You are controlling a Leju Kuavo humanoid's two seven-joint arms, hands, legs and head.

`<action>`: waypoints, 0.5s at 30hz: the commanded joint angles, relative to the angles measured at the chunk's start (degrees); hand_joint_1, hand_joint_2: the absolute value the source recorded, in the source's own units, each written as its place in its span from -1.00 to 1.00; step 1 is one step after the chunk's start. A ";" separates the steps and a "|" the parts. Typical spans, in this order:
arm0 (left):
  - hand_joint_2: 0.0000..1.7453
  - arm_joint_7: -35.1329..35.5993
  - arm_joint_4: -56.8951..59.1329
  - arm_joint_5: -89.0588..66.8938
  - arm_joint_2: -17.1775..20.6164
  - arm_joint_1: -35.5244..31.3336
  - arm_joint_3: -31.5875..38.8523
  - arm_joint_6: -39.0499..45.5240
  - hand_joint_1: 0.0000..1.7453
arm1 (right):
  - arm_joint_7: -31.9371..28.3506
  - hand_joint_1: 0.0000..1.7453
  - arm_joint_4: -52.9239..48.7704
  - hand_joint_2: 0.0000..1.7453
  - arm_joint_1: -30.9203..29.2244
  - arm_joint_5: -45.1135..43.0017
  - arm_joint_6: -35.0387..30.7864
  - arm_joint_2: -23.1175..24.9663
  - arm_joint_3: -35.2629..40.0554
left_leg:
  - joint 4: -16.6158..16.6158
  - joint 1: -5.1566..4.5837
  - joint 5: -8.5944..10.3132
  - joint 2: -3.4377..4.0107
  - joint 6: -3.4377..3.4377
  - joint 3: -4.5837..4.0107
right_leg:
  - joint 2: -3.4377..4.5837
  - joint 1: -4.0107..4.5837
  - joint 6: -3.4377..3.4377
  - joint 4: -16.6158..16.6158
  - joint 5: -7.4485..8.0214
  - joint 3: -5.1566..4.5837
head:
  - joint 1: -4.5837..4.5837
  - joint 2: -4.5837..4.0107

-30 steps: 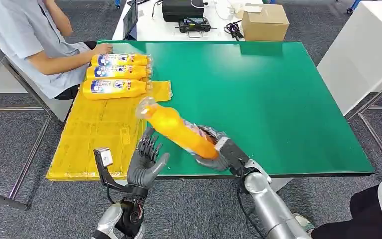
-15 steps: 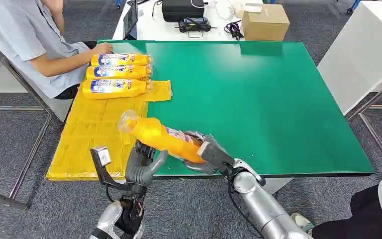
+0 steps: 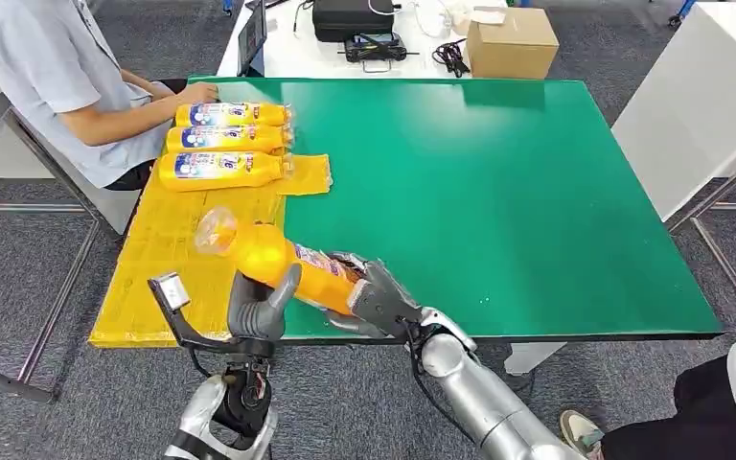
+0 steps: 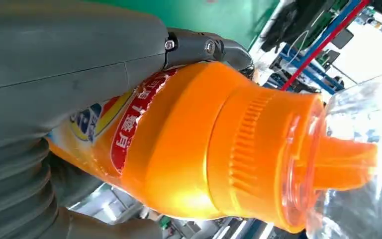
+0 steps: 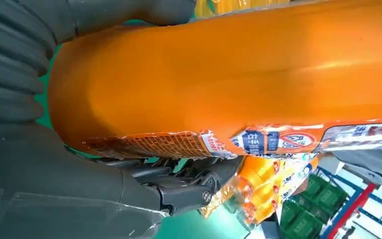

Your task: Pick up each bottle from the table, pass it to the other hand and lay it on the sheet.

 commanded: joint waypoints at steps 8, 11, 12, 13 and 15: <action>1.00 -1.03 1.96 -0.56 0.48 -3.63 0.20 0.98 1.00 | -0.64 1.00 7.60 1.00 -3.78 -1.14 0.39 0.85 3.44 | -0.03 0.01 -0.02 0.01 -0.06 0.10 | -0.01 0.01 -0.08 -0.01 -0.03 0.10 | -0.02 0.00; 1.00 -2.11 2.05 -1.26 0.47 -3.95 0.27 1.26 1.00 | -1.17 1.00 7.50 1.00 -3.98 -2.76 1.97 1.24 3.10 | -0.01 0.01 -0.04 0.01 -0.07 0.13 | -0.01 0.02 -0.10 0.00 -0.05 0.12 | -0.02 0.00; 1.00 -2.11 2.05 -1.26 0.47 -3.95 0.27 1.26 1.00 | -1.17 1.00 7.50 1.00 -3.98 -2.76 1.97 1.24 3.10 | -0.01 0.04 -0.09 0.04 -0.10 0.24 | 0.02 0.05 -0.14 0.00 -0.08 0.22 | -0.02 0.00; 1.00 -2.11 2.05 -1.26 0.47 -3.95 0.27 1.26 1.00 | -1.17 1.00 7.50 1.00 -3.98 -2.76 1.97 1.24 3.10 | -0.02 0.04 -0.11 0.04 -0.13 0.34 | 0.01 0.05 -0.19 0.01 -0.12 0.31 | -0.04 0.00; 1.00 -3.28 1.79 -2.41 0.67 -3.99 -0.21 1.20 1.00 | -1.69 0.90 7.56 1.00 -3.59 -7.55 6.56 1.51 1.37 | 0.00 0.03 -0.09 0.01 -0.10 0.26 | -0.02 0.04 -0.15 0.02 -0.10 0.23 | -0.02 0.00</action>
